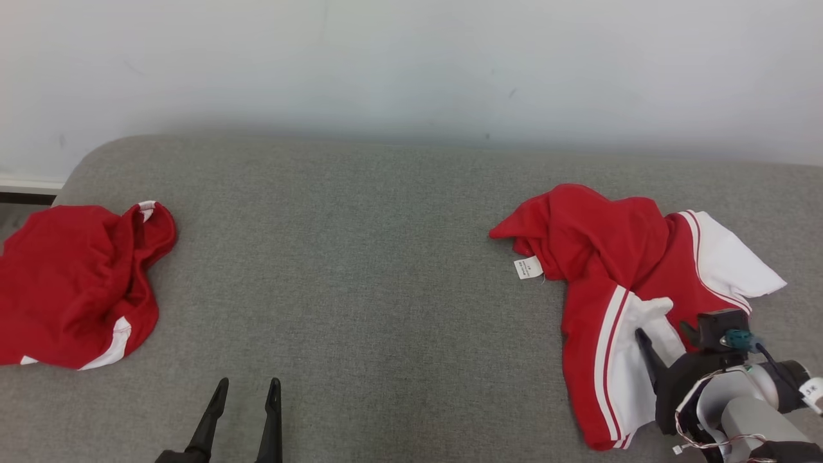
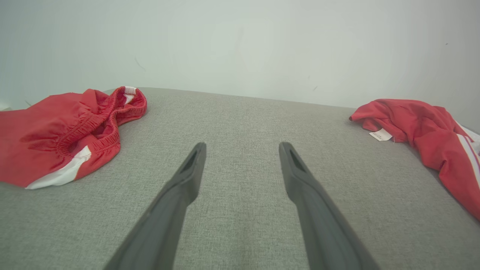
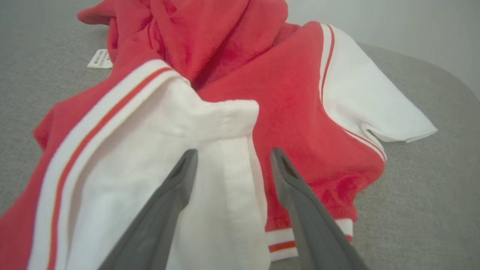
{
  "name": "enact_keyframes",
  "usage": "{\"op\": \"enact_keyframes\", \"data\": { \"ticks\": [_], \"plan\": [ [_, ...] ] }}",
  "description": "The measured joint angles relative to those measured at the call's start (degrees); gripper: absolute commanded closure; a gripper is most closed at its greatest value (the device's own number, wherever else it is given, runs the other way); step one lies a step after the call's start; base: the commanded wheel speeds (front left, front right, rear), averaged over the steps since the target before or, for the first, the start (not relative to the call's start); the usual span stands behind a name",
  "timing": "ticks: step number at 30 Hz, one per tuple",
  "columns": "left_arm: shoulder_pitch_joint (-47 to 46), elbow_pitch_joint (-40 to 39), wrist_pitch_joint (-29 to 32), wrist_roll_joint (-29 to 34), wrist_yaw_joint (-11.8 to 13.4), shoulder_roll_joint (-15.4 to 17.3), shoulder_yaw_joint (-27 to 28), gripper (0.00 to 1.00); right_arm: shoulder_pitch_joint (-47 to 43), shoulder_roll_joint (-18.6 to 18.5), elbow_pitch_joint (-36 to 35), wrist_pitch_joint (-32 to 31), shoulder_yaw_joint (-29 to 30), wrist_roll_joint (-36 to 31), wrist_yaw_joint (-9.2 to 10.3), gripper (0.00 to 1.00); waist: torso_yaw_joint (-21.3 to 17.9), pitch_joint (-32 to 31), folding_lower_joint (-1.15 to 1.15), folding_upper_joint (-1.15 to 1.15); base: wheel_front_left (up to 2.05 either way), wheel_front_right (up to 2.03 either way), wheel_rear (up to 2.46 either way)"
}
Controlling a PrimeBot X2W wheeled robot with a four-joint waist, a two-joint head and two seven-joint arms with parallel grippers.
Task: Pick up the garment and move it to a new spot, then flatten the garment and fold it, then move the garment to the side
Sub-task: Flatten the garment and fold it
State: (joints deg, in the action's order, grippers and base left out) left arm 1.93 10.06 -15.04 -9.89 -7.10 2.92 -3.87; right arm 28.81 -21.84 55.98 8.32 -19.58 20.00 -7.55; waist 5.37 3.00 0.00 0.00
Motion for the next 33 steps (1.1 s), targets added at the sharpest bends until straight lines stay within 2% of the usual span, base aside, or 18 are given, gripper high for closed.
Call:
{"op": "enact_keyframes", "data": {
  "ticks": [2, 3, 4, 5, 12, 16, 26, 33],
  "plan": [
    [-0.1, 0.0, 0.0, 0.1, 0.0, 0.0, 0.1, 0.00, 0.6, 0.5, 1.3, -1.4, -0.6, 1.1, 0.00, 0.00, 0.3, 0.2, 0.00, 0.00, 0.00, 0.00, 0.00],
    [-0.2, 0.0, 0.0, 0.1, 0.0, 0.0, 0.1, 0.00, 0.8, 0.8, 1.8, -2.0, -1.1, 1.7, 0.00, 0.51, 0.5, 0.3, 0.00, 0.00, 0.00, 0.00, 0.00],
    [-0.2, 0.0, 0.0, 0.1, 0.0, 0.0, 0.1, 0.00, 0.8, 0.9, 2.0, -2.1, -1.4, 2.3, 0.00, 0.82, 0.6, 0.3, 0.00, 0.00, 0.00, 0.00, 0.00],
    [-0.2, 0.0, 0.0, 0.1, 0.0, 0.0, 0.2, 0.00, 1.0, 0.9, 2.1, -2.0, -1.8, 2.7, 0.00, 1.00, 0.7, 0.4, 0.00, 0.00, 0.00, 0.00, 0.00],
    [0.0, 0.1, 0.0, -0.2, 0.0, 0.0, 0.6, 0.00, 1.9, 0.7, 2.4, -0.4, -3.9, 6.2, 0.00, 1.00, 0.4, 0.2, 0.00, 0.00, 0.00, 0.00, 0.00],
    [0.2, 0.1, 0.0, -0.4, 0.0, 0.0, 0.7, 0.00, 2.4, 0.3, -0.5, 2.8, -5.8, 7.8, 0.00, 1.00, -0.3, -0.3, 0.00, 0.00, 0.00, 0.00, 0.00],
    [0.5, 0.0, 0.0, -0.6, 0.0, 0.0, 0.6, 0.00, -1.5, -0.8, -18.1, 5.5, -14.9, 9.7, 0.00, 1.00, -2.4, -1.9, 0.00, 0.00, 0.00, 0.00, 0.00],
    [1.6, 0.0, 0.0, -0.8, 0.0, 0.0, 0.6, 0.00, -11.2, -1.9, -31.5, 1.9, -21.9, 11.4, 0.00, 1.00, -2.9, -3.0, 0.00, 0.00, 0.00, 0.00, 0.00]
  ]
}}
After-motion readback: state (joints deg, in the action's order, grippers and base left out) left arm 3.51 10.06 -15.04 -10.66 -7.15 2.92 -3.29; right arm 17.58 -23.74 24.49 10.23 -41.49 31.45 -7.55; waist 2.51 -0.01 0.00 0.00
